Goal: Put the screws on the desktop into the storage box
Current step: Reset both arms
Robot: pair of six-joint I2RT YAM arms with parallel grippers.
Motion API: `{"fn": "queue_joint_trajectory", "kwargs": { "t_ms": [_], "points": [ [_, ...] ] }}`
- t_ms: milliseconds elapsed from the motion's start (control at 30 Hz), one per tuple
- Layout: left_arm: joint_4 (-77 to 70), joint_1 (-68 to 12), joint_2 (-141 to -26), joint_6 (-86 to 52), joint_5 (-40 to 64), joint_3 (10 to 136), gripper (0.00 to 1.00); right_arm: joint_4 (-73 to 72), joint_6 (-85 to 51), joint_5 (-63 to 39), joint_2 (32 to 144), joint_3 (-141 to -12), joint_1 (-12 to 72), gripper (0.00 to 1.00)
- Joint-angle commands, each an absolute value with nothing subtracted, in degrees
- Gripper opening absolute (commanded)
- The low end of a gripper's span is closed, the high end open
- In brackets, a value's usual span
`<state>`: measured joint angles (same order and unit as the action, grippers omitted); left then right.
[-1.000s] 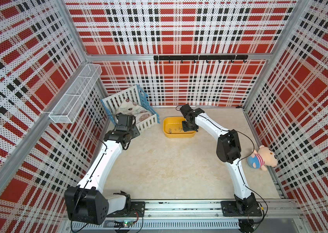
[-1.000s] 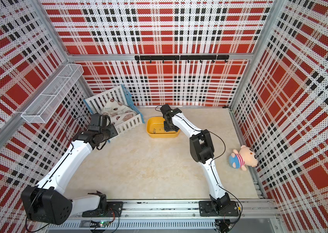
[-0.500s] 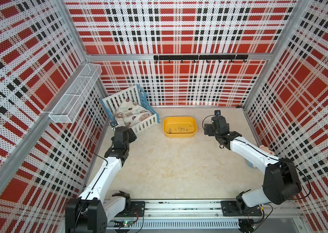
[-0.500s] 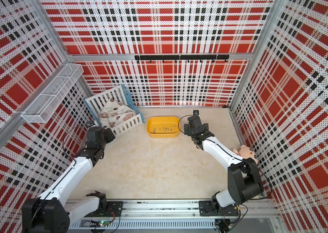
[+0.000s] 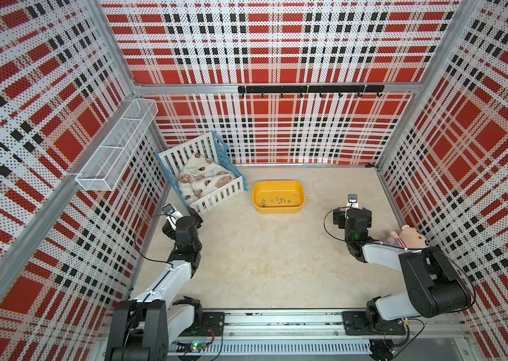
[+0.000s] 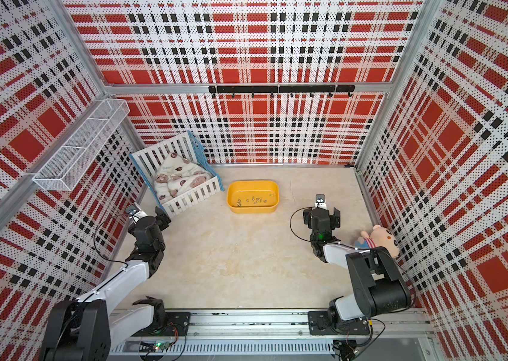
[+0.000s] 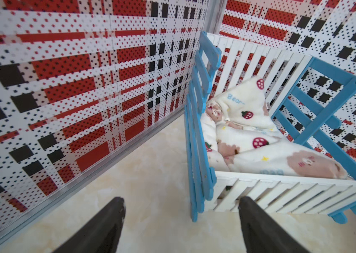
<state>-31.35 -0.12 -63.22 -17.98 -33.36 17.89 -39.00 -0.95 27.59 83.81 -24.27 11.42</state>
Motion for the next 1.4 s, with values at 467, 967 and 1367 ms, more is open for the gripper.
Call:
{"fn": "queue_joint_trajectory", "kwargs": {
  "t_ms": [467, 967, 1367],
  "points": [
    [-86.2, 0.9, -83.8, -8.3, -22.0, 4.2, 0.92, -61.1, -2.6, 8.2, 88.5, -17.6, 3.1, 1.00],
    [-77.6, -1.9, -89.5, -2.5, -17.7, 12.2, 0.99, -60.7, -3.0, 5.9, 88.5, -18.0, 1.9, 1.00],
    [-77.6, -1.9, -89.5, -2.5, -17.7, 12.2, 0.99, -60.6, -3.0, 5.7, 88.5, -17.9, 1.9, 1.00]
  ]
}}
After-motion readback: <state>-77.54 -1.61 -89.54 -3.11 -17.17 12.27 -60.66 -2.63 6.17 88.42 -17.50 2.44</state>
